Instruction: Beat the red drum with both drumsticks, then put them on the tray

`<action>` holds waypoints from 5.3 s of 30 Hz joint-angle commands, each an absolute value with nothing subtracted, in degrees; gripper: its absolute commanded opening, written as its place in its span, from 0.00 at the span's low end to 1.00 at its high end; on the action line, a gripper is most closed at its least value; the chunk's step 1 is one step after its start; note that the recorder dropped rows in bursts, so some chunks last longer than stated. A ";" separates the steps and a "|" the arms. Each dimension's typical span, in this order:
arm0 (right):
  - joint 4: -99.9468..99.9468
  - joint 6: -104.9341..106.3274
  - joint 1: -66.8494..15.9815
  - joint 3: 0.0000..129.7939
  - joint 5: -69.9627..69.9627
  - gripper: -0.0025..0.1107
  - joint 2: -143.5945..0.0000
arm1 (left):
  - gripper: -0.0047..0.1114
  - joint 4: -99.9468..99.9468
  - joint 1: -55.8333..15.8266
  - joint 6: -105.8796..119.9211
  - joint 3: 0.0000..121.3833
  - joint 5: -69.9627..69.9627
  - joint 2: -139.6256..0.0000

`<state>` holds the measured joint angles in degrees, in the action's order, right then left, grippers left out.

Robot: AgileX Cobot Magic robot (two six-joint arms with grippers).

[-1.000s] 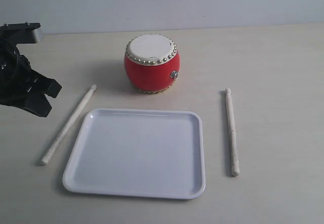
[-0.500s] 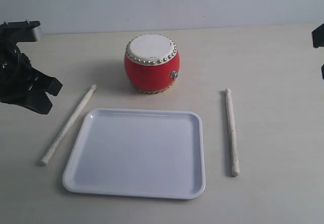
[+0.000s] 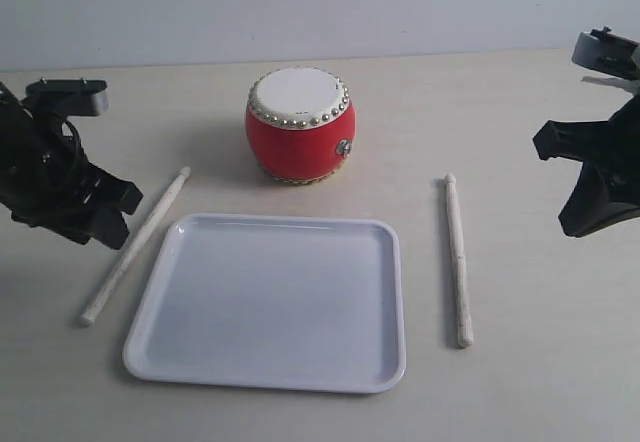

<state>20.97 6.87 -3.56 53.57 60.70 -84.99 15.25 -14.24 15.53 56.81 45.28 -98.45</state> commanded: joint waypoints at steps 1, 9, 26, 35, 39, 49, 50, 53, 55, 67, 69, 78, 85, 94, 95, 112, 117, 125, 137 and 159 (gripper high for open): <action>21.66 7.87 -3.35 54.15 60.04 0.02 -85.25 | 0.42 15.57 -14.42 15.39 57.07 44.47 -101.07; 21.94 8.84 -3.35 54.15 59.90 0.02 -85.25 | 0.41 15.26 -14.42 16.02 57.07 43.38 -103.37; 21.94 8.84 -3.35 54.05 58.22 0.02 -85.25 | 0.41 14.06 -14.42 15.79 54.54 39.46 -104.00; 21.94 8.84 -3.35 54.05 57.70 0.02 -85.25 | 0.41 14.13 -14.42 16.75 54.54 39.46 -105.43; 21.94 8.84 -3.35 54.05 57.45 0.02 -85.25 | 0.41 14.13 -14.42 16.88 54.54 38.92 -106.40; 21.94 8.84 -3.35 54.05 56.76 0.02 -85.25 | 0.41 14.13 -14.42 16.88 54.54 37.89 -106.61; 21.82 8.84 -3.35 54.05 56.38 0.02 -85.25 | 0.41 14.13 -14.42 16.88 54.54 38.03 -106.61; 20.15 6.99 -3.35 54.05 55.17 0.02 -85.25 | 0.41 14.52 -14.42 16.88 54.54 38.09 -106.61; 19.16 4.67 -3.35 54.05 55.13 0.02 -85.25 | 0.41 14.52 -14.42 16.88 54.54 38.09 -106.61; 23.22 1.10 -3.35 43.94 49.90 0.02 -80.70 | 0.41 15.19 -14.51 16.88 53.29 37.82 -106.61; 23.67 -0.57 -4.41 42.72 48.65 0.02 -80.14 | 0.41 15.28 -14.51 16.88 53.28 37.93 -106.61; 6.66 -22.97 -26.74 48.74 40.96 0.02 -87.18 | 0.41 15.58 -14.51 16.75 53.28 37.82 -106.61; 3.24 -25.20 -28.01 53.48 44.63 0.05 -95.30 | 0.41 16.50 -14.51 16.75 53.28 37.42 -106.61; 3.91 -28.02 -28.01 53.48 43.71 0.29 -97.27 | 0.41 17.05 -14.51 16.75 53.28 37.42 -106.61; 3.91 -28.41 -28.01 53.48 43.57 0.30 -97.52 | 0.41 17.05 -14.51 16.75 53.28 37.42 -106.61; -2.63 -33.92 -28.01 53.48 43.11 0.30 -101.86 | 0.41 16.98 -14.51 16.75 53.28 37.19 -106.61; -1.84 -33.75 -28.01 53.48 42.27 0.30 -102.10 | 0.41 16.98 -14.51 16.75 53.28 37.19 -106.61; 1.60 -34.85 -28.01 53.48 39.96 0.30 -102.10 | 0.41 17.09 -14.51 16.75 53.28 36.79 -106.61; 0.00 -37.84 -28.01 53.48 39.71 0.30 -104.30 | 0.41 17.11 -14.51 16.75 53.28 37.01 -106.61; 2.80 -37.78 -28.01 53.48 39.30 0.30 -107.11 | 0.41 17.37 -14.51 16.75 53.28 37.79 -106.61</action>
